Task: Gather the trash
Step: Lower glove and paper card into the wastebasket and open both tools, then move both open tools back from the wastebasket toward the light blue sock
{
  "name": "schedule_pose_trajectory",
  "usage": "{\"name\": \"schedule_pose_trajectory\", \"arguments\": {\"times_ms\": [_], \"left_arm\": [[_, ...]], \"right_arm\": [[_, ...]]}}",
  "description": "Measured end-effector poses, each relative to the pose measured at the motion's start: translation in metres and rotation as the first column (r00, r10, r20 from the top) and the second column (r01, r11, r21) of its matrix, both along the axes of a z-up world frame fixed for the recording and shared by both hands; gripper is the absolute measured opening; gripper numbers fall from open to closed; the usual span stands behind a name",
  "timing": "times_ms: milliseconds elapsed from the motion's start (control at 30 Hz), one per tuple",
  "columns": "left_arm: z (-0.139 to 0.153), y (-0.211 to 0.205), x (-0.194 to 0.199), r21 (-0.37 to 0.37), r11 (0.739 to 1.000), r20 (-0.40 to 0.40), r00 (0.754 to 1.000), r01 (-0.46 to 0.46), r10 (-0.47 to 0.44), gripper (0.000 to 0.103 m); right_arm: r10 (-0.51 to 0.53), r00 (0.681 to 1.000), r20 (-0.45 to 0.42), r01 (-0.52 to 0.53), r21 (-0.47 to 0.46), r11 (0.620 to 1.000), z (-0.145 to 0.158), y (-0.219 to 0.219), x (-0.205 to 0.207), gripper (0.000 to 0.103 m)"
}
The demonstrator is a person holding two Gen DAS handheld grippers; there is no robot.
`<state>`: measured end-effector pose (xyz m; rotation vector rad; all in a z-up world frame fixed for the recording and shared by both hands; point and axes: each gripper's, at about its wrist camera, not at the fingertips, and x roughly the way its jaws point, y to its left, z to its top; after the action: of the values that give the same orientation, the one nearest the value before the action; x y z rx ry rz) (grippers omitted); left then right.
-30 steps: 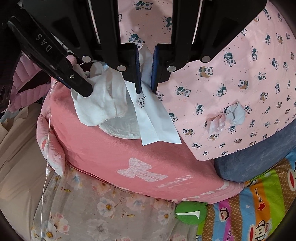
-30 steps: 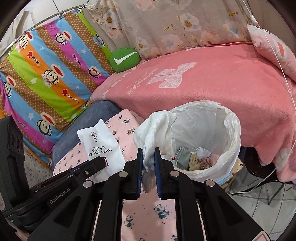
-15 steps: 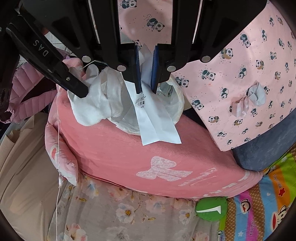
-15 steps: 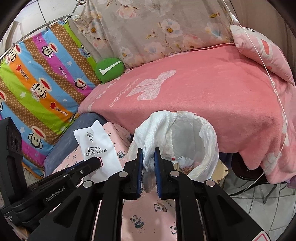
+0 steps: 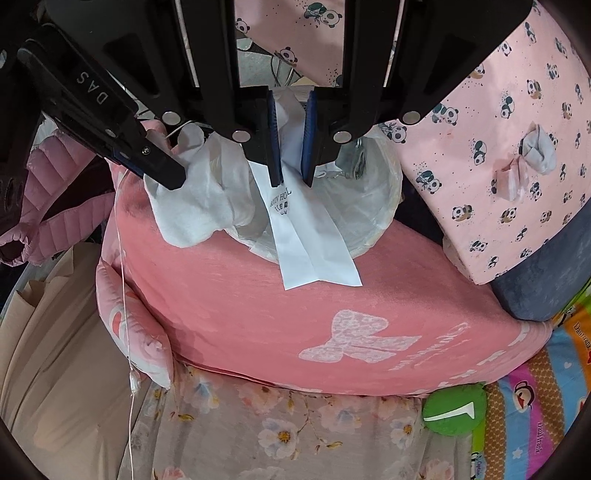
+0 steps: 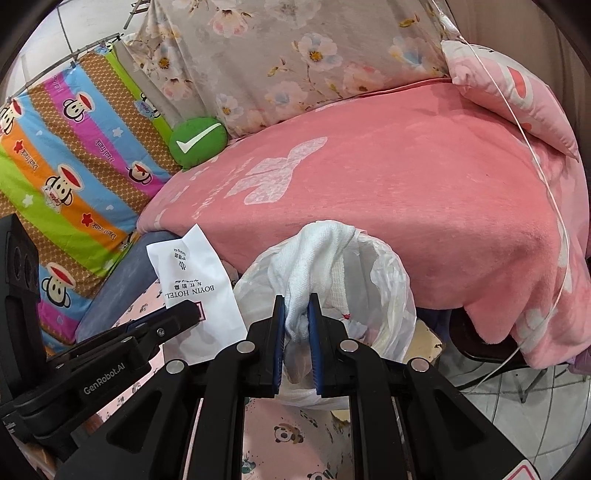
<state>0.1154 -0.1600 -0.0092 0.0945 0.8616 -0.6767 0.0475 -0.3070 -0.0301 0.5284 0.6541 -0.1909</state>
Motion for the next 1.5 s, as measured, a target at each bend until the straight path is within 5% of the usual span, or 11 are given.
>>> {"name": "schedule_pose_trajectory", "arguments": {"times_ms": [167,300,400,567,1500], "left_arm": [[-0.006,-0.006,0.007,0.006,1.0,-0.006,1.0,0.01,-0.01,0.014],[-0.007,0.001,0.013,0.001,0.999,-0.009,0.999,-0.038,0.038,0.051],[-0.004,0.008,0.014,-0.011,0.998,0.0,0.998,-0.065,0.065,0.059],[-0.003,0.018,0.015,-0.004,0.995,0.01,0.995,-0.099,0.099,0.06],[0.001,0.098,0.007,-0.03,0.965,0.001,0.966,-0.259,0.259,0.06]], "right_arm": [[-0.006,1.0,-0.002,0.006,-0.007,1.0,-0.003,-0.003,0.009,0.019],[0.005,1.0,-0.002,-0.005,-0.023,1.0,-0.005,-0.003,0.014,0.025],[0.012,1.0,0.0,-0.012,-0.025,1.0,-0.007,-0.002,0.015,0.029],[0.019,1.0,-0.002,-0.019,-0.024,1.0,-0.004,0.006,0.017,0.039],[0.146,0.989,-0.022,-0.147,-0.08,0.986,0.006,0.084,0.021,0.044]]}}
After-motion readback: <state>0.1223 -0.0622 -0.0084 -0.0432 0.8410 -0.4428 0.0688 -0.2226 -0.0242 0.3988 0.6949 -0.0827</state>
